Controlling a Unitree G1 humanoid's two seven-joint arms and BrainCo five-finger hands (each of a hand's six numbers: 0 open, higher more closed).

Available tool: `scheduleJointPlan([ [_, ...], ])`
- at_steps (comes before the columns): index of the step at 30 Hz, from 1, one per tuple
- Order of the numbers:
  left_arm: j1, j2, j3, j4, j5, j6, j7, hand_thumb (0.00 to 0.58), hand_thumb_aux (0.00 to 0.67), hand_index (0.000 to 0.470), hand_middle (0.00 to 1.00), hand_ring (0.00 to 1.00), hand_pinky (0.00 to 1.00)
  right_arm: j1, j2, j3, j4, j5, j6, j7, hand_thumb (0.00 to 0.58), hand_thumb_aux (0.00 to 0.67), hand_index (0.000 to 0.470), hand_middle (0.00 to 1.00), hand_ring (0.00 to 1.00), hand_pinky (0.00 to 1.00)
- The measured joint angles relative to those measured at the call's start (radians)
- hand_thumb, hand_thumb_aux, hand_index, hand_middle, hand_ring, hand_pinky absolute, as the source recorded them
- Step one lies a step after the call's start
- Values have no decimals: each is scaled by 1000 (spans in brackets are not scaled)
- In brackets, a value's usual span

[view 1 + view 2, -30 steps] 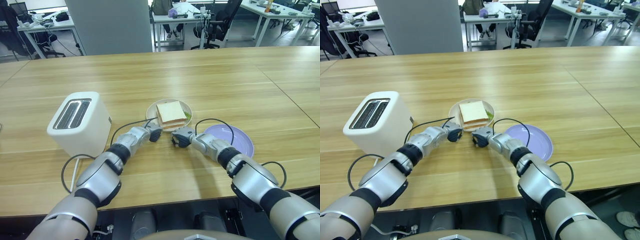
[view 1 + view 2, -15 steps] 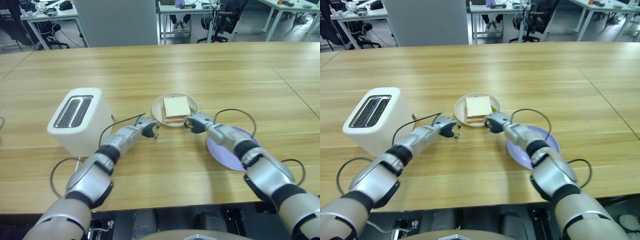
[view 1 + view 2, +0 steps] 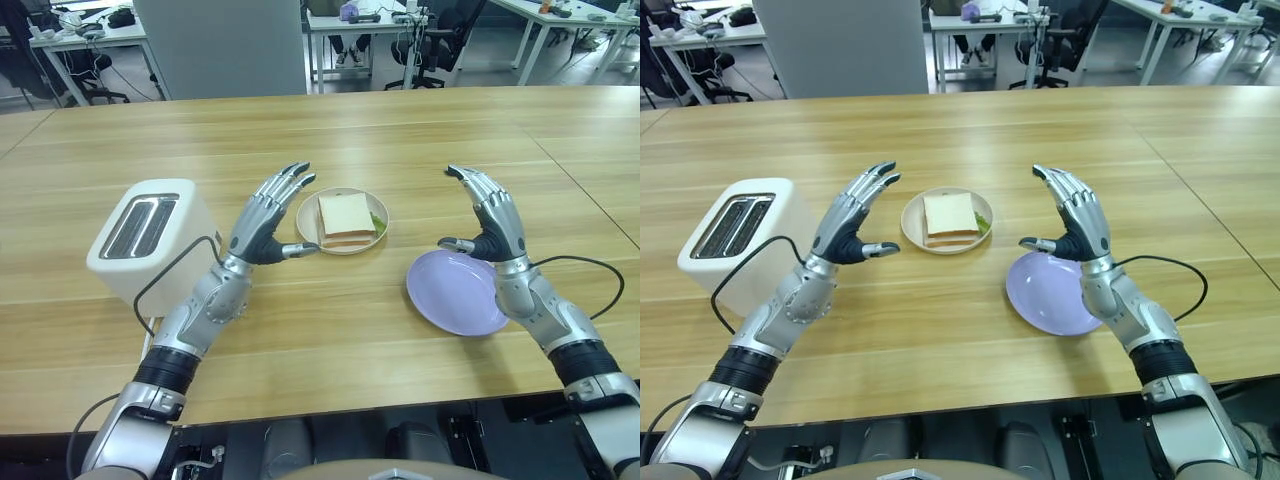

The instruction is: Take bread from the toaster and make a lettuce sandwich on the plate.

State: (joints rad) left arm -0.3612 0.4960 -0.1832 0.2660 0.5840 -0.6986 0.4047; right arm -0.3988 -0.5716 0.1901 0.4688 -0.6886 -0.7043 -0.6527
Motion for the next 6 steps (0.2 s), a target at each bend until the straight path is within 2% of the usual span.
scheduleJointPlan([
  [6,19,-72,0,34,-95,-161,-19,0,0,0,0,0,0,31,64,-3,29,128,-121,84,0,0,0,0,0,0],
])
